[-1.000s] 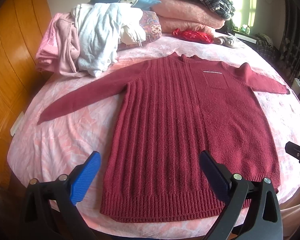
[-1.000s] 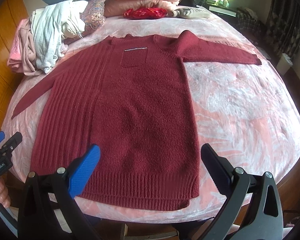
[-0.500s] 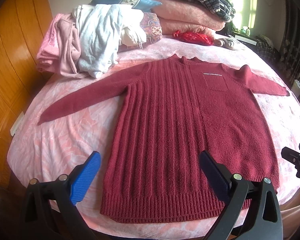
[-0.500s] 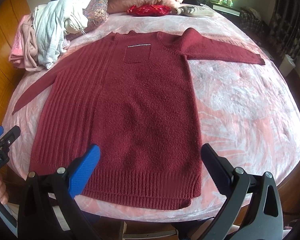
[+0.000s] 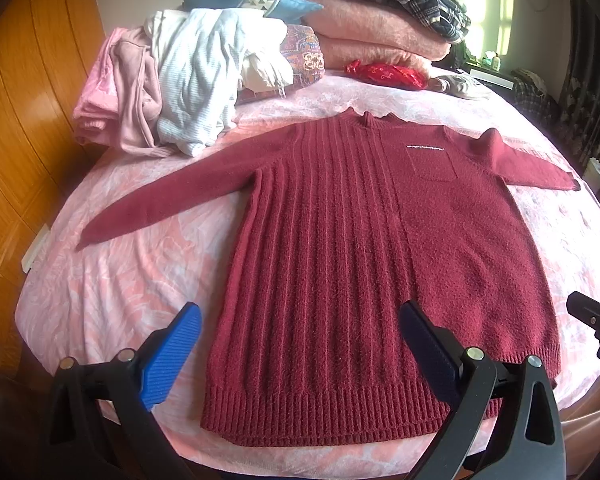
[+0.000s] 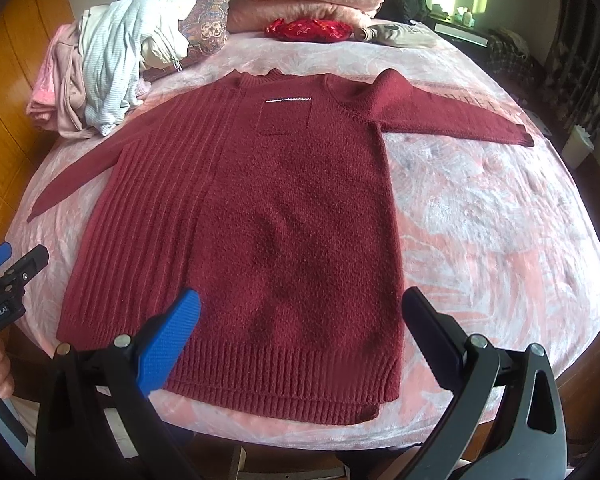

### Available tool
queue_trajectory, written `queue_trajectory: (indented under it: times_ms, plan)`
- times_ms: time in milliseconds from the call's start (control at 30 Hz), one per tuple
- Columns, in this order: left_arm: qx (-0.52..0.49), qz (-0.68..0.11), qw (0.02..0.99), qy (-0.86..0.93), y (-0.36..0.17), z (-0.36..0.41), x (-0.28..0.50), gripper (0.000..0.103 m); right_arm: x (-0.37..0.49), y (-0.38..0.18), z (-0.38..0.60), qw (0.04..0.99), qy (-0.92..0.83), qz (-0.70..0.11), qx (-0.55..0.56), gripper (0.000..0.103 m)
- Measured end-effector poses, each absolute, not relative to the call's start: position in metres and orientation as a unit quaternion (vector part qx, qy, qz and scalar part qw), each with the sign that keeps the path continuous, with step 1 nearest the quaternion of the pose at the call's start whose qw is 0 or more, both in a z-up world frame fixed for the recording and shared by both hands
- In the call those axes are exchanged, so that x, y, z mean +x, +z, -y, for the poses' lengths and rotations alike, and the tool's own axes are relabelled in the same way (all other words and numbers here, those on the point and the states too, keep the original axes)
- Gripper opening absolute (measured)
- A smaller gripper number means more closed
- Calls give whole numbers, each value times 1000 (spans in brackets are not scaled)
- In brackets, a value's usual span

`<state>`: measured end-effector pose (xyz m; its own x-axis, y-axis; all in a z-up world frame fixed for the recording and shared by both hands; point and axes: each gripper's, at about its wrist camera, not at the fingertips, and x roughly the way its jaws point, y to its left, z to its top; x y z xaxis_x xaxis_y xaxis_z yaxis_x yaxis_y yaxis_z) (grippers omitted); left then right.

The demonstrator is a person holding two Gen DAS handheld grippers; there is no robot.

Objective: Fold small clothes

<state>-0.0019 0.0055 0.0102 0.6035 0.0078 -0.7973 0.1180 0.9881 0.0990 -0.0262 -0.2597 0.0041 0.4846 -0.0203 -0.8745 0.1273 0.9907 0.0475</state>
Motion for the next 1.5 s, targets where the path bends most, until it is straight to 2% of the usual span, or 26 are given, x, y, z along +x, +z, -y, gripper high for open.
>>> queue_trajectory:
  times_ms: [1133,1267,1400,1500]
  plan:
    - [71,-446,892,-28,8,-4,0,99,-21,7,265,865,-32,-499,44,100]
    - [69,-454,888,-11,9,3,23,99,6,23,301,874,-60,-479,53,100]
    - [64,-449,891,-1,17,25,67,99,50,29,364,866,-74,-480,117,100]
    - [61,-435,898,-14,25,55,108,99,92,26,410,859,-87,-495,93,100]
